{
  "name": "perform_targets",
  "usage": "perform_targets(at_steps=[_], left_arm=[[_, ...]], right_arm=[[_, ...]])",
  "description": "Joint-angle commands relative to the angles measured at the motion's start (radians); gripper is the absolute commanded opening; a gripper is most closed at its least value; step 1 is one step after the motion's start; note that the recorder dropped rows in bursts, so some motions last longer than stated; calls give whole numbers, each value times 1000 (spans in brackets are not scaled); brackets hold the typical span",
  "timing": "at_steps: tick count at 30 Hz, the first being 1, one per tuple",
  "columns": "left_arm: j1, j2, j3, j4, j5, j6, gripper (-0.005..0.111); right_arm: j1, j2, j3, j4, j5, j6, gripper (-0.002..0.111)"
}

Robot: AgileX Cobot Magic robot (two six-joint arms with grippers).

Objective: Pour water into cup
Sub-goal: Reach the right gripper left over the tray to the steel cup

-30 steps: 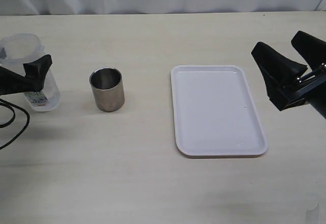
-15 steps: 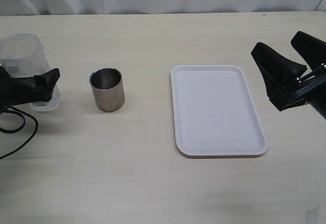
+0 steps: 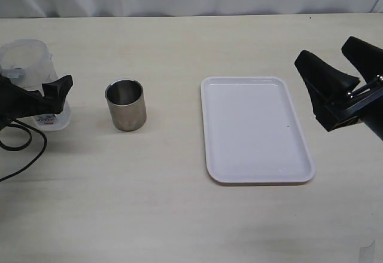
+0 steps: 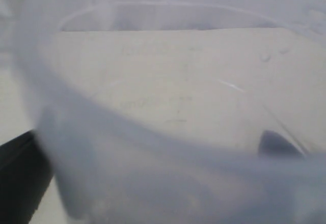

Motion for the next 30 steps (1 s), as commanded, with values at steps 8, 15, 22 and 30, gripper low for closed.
perform_targets(at_steps=[8, 15, 22, 30], left_arm=[[-8, 2, -5, -3, -14, -6, 77], [-8, 2, -5, 6, -14, -6, 4], [-8, 2, -5, 6, -14, -6, 0], [-8, 2, -5, 6, -14, -6, 0]], right_arm=[[-3, 159, -109, -241, -6, 26, 79], [-3, 373, -245, -477, -86, 31, 79], [18, 625, -445, -655, -146, 35, 92], [241, 879, -806, -655, 91, 34, 97]])
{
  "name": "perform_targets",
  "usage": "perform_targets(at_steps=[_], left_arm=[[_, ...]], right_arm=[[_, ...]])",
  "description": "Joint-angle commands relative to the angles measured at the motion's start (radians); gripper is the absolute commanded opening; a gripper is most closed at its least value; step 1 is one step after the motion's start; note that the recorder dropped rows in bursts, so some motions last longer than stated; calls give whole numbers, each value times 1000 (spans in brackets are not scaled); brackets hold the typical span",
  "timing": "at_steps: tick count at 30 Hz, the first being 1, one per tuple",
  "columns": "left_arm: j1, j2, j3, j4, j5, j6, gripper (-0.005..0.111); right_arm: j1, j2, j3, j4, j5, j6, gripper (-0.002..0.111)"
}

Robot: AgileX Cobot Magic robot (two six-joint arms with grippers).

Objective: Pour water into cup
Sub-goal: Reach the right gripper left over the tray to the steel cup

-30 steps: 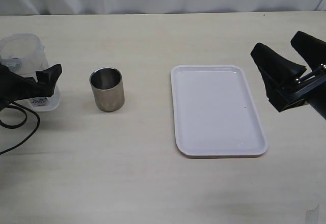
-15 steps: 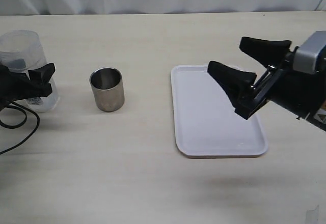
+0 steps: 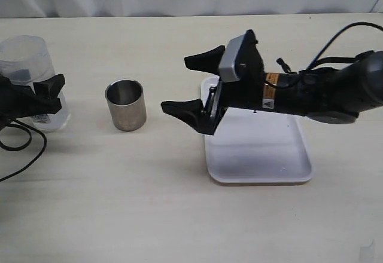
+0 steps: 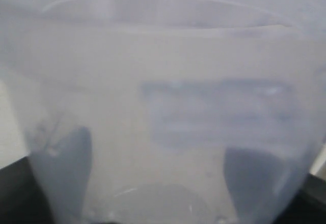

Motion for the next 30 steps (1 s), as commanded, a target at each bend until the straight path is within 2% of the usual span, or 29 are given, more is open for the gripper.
perform_targets(at_steps=[1, 4, 7, 10, 23, 30], left_arm=[[-8, 2, -4, 4, -14, -6, 0], [-8, 2, -4, 4, -14, -6, 0], [-8, 2, -4, 21, -14, -6, 0], [-8, 2, -4, 21, -14, -6, 0], [-8, 2, -4, 22, -14, -6, 0], [-8, 2, -4, 22, -14, -6, 0]], right_arm=[[39, 79, -117, -13, 35, 3, 97], [39, 89, -130, -29, 86, 31, 99], [39, 101, -132, 20, 193, 50, 110], [42, 123, -136, 20, 121, 0, 110], [97, 301, -314, 7, 87, 18, 110], [120, 393, -439, -88, 41, 156, 110]])
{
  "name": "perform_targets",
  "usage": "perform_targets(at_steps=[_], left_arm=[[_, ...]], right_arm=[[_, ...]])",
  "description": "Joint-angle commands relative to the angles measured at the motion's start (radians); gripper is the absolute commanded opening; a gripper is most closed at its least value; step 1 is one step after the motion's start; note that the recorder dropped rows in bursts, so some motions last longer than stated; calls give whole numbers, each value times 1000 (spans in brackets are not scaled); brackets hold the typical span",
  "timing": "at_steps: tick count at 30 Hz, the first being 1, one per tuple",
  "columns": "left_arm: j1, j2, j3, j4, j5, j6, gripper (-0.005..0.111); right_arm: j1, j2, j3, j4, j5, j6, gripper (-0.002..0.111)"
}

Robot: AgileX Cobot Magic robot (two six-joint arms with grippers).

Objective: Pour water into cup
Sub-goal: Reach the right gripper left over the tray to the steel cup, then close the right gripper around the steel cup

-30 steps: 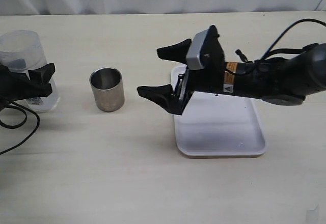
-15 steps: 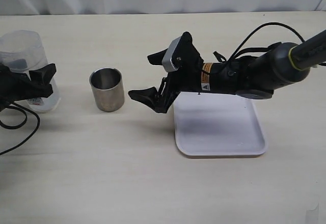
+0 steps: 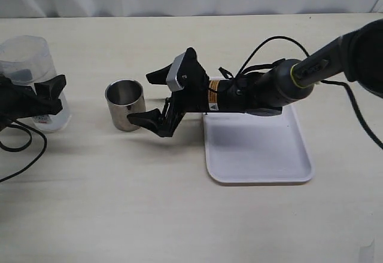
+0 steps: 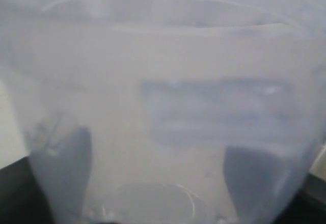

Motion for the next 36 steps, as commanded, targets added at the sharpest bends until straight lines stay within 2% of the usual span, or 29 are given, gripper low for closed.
perform_targets(at_steps=[1, 14, 36], left_arm=[[-8, 2, -4, 7, -14, -6, 0], [-8, 2, -4, 7, -14, -6, 0], [-8, 2, -4, 23, -14, -6, 0]], right_arm=[[18, 50, -79, -53, -29, 84, 110], [60, 169, -242, -46, -36, 99, 110], [60, 173, -244, -38, -59, 103, 110]])
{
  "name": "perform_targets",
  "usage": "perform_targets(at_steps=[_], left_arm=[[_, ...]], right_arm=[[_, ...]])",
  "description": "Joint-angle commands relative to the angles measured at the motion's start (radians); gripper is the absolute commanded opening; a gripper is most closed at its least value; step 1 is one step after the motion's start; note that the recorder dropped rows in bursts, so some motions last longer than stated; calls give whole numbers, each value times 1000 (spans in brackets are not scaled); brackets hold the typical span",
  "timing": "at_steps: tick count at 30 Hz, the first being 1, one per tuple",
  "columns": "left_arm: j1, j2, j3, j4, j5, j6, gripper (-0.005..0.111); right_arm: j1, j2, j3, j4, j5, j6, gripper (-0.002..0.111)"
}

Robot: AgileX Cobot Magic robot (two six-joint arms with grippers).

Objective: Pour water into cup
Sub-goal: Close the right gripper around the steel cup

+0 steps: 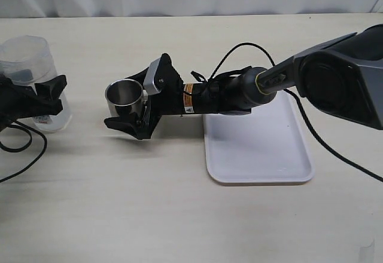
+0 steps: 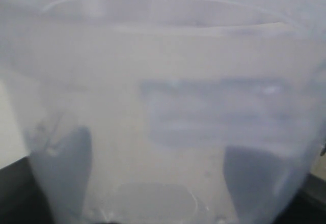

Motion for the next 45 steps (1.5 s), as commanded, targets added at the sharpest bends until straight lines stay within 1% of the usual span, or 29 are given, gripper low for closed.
perform_targets(at_steps=[1, 6, 9, 14, 24, 33, 36, 38, 40, 43, 45], left_arm=[[-8, 2, -4, 18, -14, -6, 0], [-8, 2, -4, 17, -14, -6, 0], [-8, 2, -4, 20, -14, -6, 0], [-8, 2, -4, 22, -14, -6, 0], [-8, 2, -4, 22, -14, -6, 0], [-8, 2, -4, 26, -14, -6, 0], [-8, 2, -4, 26, -14, -6, 0], [-8, 2, -4, 26, -14, -6, 0], [-8, 2, -4, 26, -14, -6, 0], [-8, 2, -4, 26, -14, -6, 0], [-8, 2, -4, 26, -14, -6, 0]], right_arm=[[0, 3, -4, 6, -19, 8, 110], [3, 3, -4, 8, -8, 8, 110], [22, 3, -4, 26, 40, 8, 110], [47, 3, -4, 44, 44, 8, 110], [49, 3, -4, 88, 46, 8, 110], [49, 3, -4, 76, 126, 8, 110], [49, 3, -4, 76, 125, 8, 107], [49, 3, -4, 72, 123, 8, 102], [49, 3, -4, 59, 123, 8, 92], [47, 3, -4, 49, 123, 8, 68], [47, 3, -4, 51, 123, 8, 47]])
